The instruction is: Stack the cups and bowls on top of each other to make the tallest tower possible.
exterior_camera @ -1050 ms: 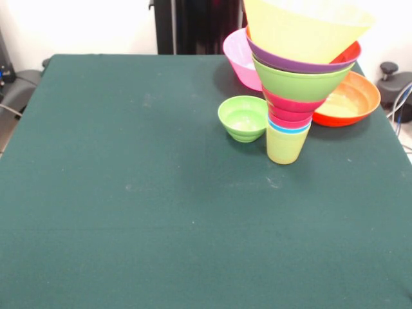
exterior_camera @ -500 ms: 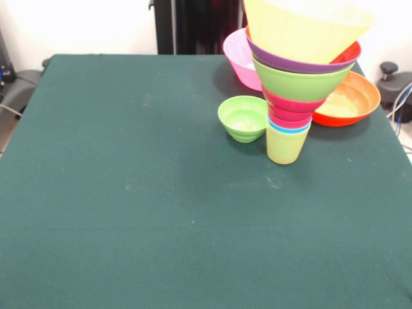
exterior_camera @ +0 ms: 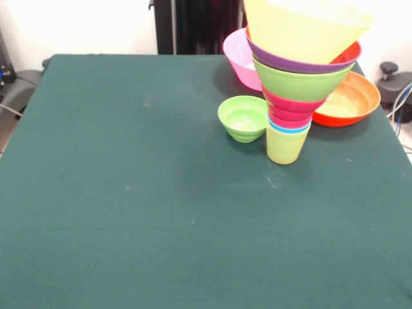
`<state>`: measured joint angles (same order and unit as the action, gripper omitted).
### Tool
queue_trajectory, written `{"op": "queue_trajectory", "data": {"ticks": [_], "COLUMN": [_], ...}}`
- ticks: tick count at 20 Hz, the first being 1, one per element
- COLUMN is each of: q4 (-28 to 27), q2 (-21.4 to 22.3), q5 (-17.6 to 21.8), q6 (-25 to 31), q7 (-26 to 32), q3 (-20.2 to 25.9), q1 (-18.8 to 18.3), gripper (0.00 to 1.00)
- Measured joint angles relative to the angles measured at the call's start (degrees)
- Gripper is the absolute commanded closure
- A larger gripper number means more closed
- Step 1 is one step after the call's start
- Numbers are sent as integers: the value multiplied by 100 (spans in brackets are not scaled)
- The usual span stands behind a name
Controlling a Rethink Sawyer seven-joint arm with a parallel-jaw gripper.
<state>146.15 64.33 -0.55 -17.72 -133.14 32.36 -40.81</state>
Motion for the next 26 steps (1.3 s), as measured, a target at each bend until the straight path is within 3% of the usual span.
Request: {"op": "queue_trajectory", "data": {"ticks": [26], "q4": [-196], "q2": [-1], "q5": [0], "q6": [20], "q7": [0], "q3": [-12], "q1": [0], "gripper": [100]}}
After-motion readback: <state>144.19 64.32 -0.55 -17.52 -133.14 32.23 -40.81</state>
